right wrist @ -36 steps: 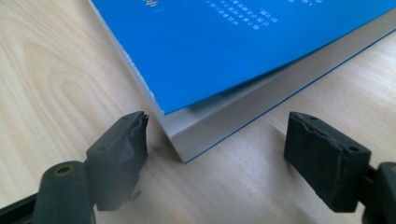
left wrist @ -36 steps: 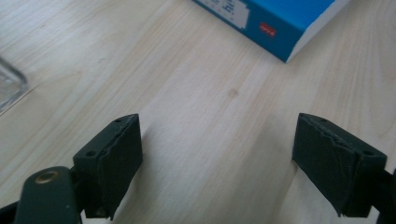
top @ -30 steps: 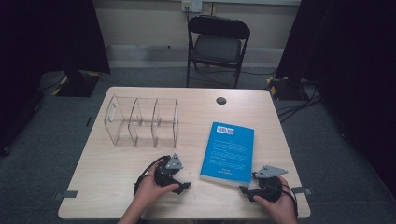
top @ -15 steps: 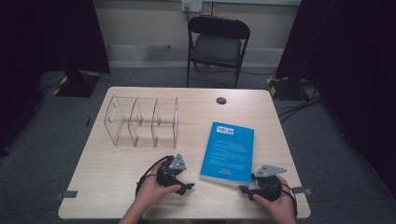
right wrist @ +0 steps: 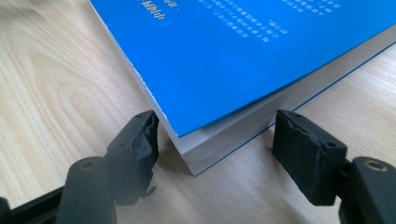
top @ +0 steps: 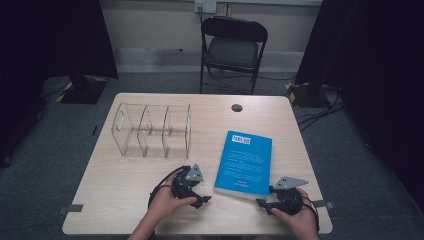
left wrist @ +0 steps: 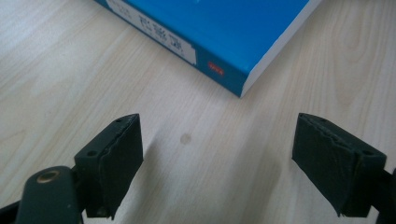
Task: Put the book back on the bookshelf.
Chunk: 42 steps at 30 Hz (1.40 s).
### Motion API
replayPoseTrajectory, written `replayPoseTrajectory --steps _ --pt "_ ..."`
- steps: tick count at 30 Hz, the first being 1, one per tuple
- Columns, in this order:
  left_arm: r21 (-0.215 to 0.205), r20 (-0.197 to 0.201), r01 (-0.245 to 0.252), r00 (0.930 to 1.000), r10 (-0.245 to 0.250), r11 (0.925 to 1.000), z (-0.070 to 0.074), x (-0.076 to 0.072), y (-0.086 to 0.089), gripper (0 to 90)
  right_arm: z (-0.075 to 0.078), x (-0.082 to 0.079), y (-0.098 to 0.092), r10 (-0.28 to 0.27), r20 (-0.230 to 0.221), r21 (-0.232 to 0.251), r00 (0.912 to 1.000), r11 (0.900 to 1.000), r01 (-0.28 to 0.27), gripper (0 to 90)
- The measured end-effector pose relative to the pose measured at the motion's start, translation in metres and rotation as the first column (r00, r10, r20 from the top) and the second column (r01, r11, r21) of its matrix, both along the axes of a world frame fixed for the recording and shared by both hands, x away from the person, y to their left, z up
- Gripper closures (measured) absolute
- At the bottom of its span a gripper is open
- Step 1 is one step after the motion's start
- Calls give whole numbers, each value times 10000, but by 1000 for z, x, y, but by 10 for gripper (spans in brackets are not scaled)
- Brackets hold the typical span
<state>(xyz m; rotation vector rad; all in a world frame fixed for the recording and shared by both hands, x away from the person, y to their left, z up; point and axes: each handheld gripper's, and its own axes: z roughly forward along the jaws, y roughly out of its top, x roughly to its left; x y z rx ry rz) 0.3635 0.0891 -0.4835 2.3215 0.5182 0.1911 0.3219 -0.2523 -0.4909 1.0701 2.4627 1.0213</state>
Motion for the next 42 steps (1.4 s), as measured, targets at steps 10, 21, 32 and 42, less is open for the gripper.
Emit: replayPoseTrajectory --steps 10,21,32,42 --pt "-55 14 325 9995 -325 9995 3 -1 -11 162 0 -2 5 -354 50 -138 9994 9993 354 279" --pt "164 -70 348 9994 -347 9993 -9 1 -29 162 2 -1 7 -481 -156 -170 9987 9987 478 289" --pt "48 36 429 9991 -429 9991 -11 2 -33 182 2 -2 6 -638 -283 -17 9976 9980 637 302" --pt "-80 130 526 9985 -525 9986 -10 3 -36 278 4 -3 9 -716 -310 -342 9970 9969 705 311"
